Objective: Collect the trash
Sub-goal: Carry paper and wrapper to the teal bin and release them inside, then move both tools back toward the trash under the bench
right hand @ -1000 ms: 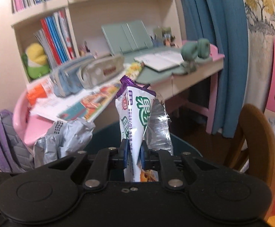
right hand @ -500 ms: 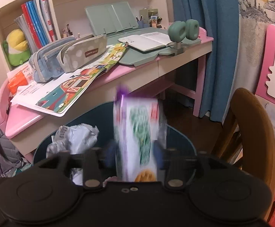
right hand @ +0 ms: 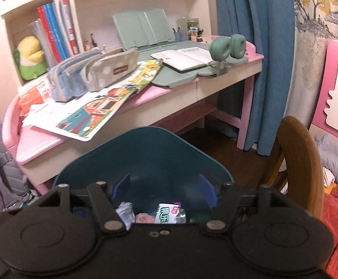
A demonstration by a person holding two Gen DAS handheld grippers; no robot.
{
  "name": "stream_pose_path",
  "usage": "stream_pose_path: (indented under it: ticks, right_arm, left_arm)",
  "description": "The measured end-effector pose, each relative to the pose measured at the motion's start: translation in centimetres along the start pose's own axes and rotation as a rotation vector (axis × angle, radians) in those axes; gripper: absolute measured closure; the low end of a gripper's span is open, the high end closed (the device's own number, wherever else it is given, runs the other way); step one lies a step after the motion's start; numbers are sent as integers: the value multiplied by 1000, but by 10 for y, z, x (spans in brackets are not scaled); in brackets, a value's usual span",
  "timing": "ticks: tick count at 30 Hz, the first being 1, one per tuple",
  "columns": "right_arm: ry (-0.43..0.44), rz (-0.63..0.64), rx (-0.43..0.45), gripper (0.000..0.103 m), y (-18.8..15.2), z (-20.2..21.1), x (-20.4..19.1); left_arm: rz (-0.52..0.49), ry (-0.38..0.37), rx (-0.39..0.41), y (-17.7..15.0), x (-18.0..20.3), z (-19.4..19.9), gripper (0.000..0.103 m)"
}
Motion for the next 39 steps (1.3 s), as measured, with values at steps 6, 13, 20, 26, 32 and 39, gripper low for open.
stream_pose_path:
  ticks: [6, 13, 20, 26, 32, 39]
  right_arm:
    - [48, 58, 22, 23, -10, 32, -30]
    - [114, 114, 31, 16, -25, 63, -72]
    - [221, 200, 2, 10, -53, 78, -128]
    - [327, 269, -62, 5, -88, 65, -187]
    - [437, 359, -151, 3, -138, 30, -254]
    - [577, 447, -273, 2, -203, -26, -327]
  left_arm:
    - [37, -1, 51, -10, -27, 42, 24]
    - [82, 18, 106, -32, -70, 98, 20]
    - [130, 78, 135, -71, -124, 150, 20]
    - [209, 152, 148, -111, -179, 186, 16]
    - [283, 247, 144, -166, -240, 205, 11]
    - [357, 372, 110, -244, -314, 200, 0]
Point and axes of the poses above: each gripper's, at about its wrist camera, not at the fingertips, and z roughly against the way its jaws point, x to its right, y to its top, the point moved 3 cm from there along -z, roughly the way its jaws point, and after that the axes turned 8 degrees about y, right-handed, at the moved point
